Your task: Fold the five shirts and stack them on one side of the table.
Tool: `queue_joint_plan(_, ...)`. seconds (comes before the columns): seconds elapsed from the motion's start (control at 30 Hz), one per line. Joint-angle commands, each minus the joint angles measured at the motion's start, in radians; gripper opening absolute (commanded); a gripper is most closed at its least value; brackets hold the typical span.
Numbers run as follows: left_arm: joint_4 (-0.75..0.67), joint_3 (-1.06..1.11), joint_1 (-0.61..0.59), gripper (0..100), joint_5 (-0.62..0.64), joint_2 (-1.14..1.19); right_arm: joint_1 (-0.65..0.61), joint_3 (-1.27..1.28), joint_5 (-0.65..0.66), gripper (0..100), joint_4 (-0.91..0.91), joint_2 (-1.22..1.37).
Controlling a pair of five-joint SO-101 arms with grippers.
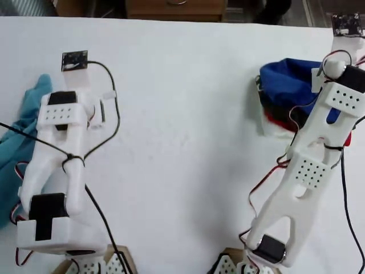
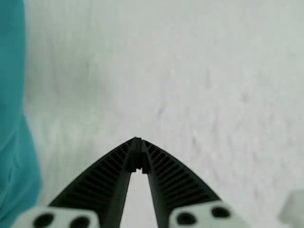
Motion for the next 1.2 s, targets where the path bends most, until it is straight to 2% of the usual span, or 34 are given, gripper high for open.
queue_joint_plan(0.0, 0.014, -0.021, -0.009, 3, -0.003, -0.051, 0.035, -0.034, 0.000, 2.0, -0.067, 0.036)
queue_joint_plan(0.33, 0.009, -0.018, -0.006, 3, -0.003, -0.051, 0.038, -0.034, -0.009, 2.0, -0.305, 0.077)
queue_joint_plan(0.57, 0.008, -0.016, -0.008, 3, -0.003, -0.051, -0.005, -0.034, -0.009, 2.0, -0.452, 0.090)
queue_joint_plan(0.87, 0.014, -0.015, -0.009, 3, -0.003, -0.051, 0.030, -0.035, -0.008, 2.0, -0.769, 0.252)
queue_joint_plan(1.17, 0.008, -0.016, -0.003, 3, -0.003, -0.051, 0.114, -0.035, -0.009, 2.0, -0.817, 0.251)
